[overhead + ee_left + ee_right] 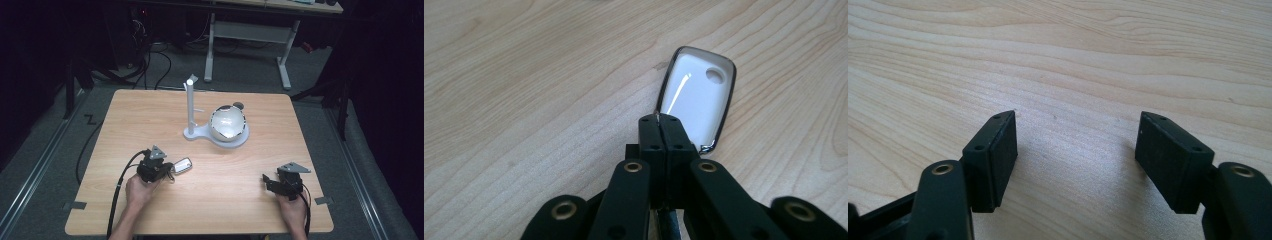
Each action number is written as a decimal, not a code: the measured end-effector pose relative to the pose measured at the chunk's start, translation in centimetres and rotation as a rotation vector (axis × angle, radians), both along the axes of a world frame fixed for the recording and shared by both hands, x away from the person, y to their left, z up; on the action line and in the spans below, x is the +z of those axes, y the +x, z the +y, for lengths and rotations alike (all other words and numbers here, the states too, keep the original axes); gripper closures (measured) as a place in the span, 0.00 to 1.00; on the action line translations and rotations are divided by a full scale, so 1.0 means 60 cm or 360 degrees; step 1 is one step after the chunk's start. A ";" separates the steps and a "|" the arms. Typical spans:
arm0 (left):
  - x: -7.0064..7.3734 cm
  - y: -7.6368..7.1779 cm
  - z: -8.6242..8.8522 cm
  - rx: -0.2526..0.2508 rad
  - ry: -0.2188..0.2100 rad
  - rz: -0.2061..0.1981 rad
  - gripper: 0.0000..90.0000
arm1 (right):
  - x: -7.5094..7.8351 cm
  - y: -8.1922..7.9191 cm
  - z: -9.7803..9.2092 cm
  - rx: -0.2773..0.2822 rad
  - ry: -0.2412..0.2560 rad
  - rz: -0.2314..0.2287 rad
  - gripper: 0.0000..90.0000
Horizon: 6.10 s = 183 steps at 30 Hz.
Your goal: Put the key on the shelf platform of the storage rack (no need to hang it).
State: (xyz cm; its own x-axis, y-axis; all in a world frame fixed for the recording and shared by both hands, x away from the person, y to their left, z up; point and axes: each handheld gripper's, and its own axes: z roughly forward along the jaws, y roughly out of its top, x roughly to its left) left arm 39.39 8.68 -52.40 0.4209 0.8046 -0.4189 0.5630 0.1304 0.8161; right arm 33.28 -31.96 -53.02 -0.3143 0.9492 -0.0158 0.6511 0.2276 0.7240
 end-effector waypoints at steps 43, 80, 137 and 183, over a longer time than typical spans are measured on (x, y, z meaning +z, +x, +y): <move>0.170 -0.039 0.005 -0.0159 -0.0304 -0.0134 1.00 | 0.000 0.000 0.000 0.0001 0.0005 0.0002 0.37; 0.266 0.021 -0.089 -0.0434 -0.0412 -0.0136 1.00 | 0.000 0.000 0.000 0.0008 0.0001 0.0002 0.35; 0.278 0.162 -0.267 -0.0412 -0.0501 -0.0185 1.00 | 0.000 0.000 0.001 -0.0001 0.0002 0.0005 0.35; 0.217 0.191 -0.266 -0.0228 -0.0321 -0.0119 0.89 | 0.000 0.000 0.001 0.0007 0.0003 0.0007 0.35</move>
